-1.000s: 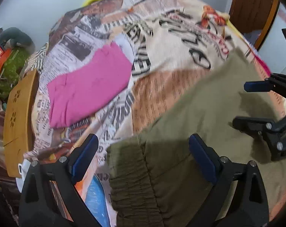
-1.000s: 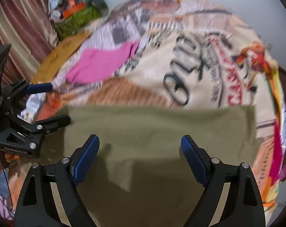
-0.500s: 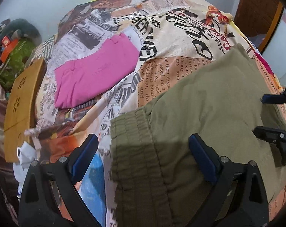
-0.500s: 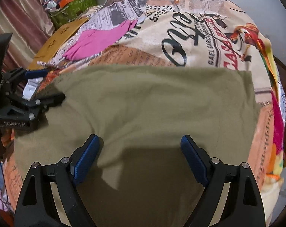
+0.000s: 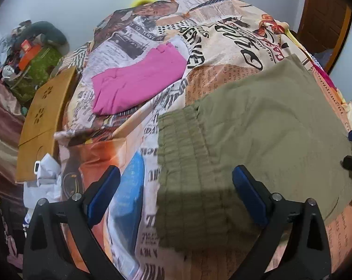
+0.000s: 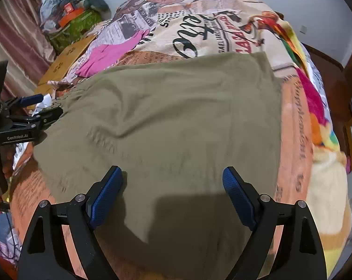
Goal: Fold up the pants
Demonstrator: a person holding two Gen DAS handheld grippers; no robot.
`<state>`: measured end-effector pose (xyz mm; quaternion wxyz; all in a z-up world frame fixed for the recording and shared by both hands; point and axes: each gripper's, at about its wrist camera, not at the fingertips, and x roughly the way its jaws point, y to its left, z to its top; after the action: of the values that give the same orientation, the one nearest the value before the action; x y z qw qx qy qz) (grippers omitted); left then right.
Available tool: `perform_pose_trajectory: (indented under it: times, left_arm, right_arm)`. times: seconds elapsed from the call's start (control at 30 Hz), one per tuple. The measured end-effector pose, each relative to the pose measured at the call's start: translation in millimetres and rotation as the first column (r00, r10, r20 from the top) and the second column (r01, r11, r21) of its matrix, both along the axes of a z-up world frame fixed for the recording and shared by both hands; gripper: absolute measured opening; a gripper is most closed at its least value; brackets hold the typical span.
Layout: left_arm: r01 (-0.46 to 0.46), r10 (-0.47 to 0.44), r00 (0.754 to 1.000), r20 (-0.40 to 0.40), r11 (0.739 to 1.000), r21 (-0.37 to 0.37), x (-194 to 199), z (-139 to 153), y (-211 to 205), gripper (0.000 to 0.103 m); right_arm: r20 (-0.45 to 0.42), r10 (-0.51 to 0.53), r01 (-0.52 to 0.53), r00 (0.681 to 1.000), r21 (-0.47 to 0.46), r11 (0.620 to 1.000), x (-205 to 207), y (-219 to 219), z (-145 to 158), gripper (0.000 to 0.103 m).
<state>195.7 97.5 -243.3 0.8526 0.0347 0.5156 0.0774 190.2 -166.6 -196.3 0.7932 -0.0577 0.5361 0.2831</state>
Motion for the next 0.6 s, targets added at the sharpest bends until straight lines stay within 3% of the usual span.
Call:
perform_pose_trajectory:
  times: [0.13, 0.33, 0.6]
  left_arm:
    - [-0.022, 0.023, 1.0, 0.016, 1.0, -0.011, -12, 4, 2, 0.1]
    - [-0.043, 0.043, 0.999, 0.024, 0.999, -0.021, -23, 14, 3, 0.1]
    - [-0.083, 0.088, 0.995, 0.055, 0.993, -0.089, -42, 33, 11, 0.1]
  right_arm:
    - [0.0, -0.03, 0.03, 1.0, 0.011, 0.999, -10, -9, 5, 0.086]
    - [0.074, -0.028, 0.026, 0.997, 0.025, 0.999, -23, -9, 24, 0.086]
    - [0.153, 0.007, -0.016, 0.988, 0.057, 0.998, -26, 19, 44, 0.086]
